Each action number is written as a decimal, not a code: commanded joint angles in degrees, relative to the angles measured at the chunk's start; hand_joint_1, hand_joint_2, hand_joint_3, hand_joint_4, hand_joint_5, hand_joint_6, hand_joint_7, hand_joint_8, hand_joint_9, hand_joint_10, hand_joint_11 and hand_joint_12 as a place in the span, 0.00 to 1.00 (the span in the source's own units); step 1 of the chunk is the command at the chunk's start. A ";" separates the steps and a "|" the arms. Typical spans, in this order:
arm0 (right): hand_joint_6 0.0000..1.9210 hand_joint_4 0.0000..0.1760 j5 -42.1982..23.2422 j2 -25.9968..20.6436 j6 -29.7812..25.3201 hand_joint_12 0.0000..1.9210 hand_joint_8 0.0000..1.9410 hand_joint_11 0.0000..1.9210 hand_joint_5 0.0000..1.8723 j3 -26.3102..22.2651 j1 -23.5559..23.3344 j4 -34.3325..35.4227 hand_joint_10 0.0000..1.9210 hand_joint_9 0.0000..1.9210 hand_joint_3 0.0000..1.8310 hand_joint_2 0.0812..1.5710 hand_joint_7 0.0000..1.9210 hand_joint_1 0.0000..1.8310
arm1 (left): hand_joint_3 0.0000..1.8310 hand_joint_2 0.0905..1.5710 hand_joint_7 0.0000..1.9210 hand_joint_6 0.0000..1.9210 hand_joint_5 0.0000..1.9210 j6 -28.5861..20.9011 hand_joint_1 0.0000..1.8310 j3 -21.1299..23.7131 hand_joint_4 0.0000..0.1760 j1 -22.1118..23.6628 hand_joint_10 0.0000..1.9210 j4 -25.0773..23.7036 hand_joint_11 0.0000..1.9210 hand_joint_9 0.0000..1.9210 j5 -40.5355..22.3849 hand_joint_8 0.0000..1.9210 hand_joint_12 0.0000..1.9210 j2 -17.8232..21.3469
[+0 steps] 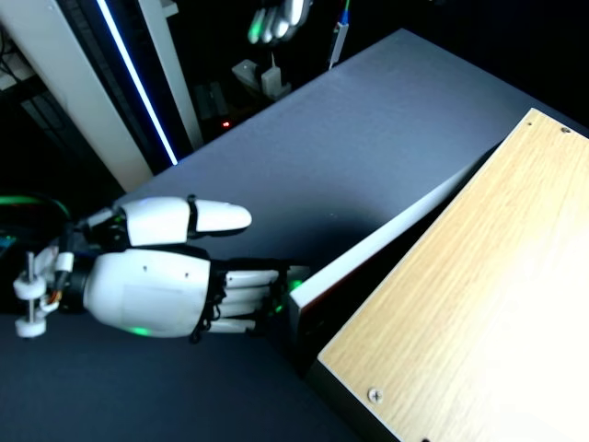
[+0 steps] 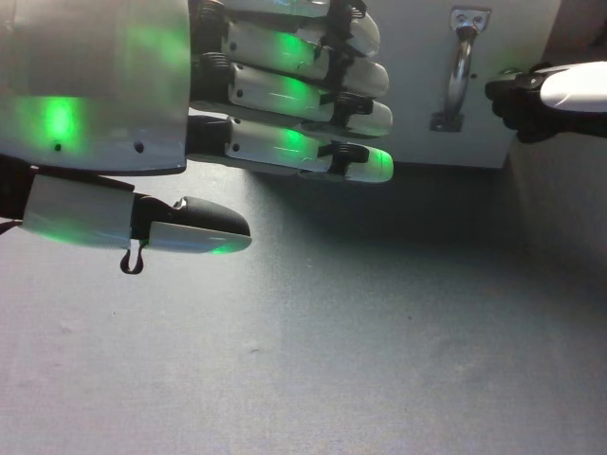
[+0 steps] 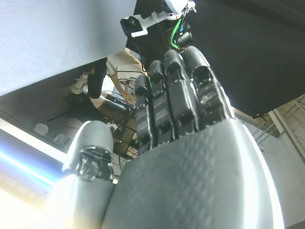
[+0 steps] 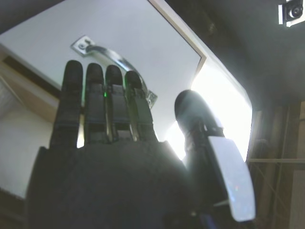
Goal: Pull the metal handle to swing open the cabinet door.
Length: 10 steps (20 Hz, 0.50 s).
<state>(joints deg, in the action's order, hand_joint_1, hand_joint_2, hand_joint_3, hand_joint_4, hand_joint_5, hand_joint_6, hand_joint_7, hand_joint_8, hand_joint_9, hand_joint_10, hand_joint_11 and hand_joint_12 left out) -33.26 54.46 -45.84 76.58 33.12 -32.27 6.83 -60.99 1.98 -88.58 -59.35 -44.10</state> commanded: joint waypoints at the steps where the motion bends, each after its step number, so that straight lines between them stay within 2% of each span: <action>1: 0.00 0.00 -5.45 -0.50 -0.38 0.34 0.00 0.00 0.14 0.15 -0.02 1.79 0.00 0.12 0.05 1.00 0.13 0.00 | 0.02 1.00 0.19 0.00 0.18 0.36 0.00 -0.07 0.00 0.65 0.00 5.53 0.00 0.18 -1.19 0.00 0.39 0.36; 10: 0.00 0.00 -5.45 -1.11 -0.02 0.34 0.00 0.00 0.14 0.64 0.79 -2.85 0.00 0.12 0.05 1.00 0.13 0.00 | 0.02 1.00 0.19 0.00 0.18 0.36 0.00 -0.07 0.00 0.65 0.00 5.53 0.00 0.18 -1.19 0.00 0.39 0.36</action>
<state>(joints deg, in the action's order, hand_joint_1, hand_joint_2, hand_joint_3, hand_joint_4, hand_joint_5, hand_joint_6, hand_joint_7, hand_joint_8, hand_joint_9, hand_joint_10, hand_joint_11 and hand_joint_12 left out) -33.76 53.76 -45.74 77.10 34.20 -37.69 6.83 -60.99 1.98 -88.55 -59.35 -44.12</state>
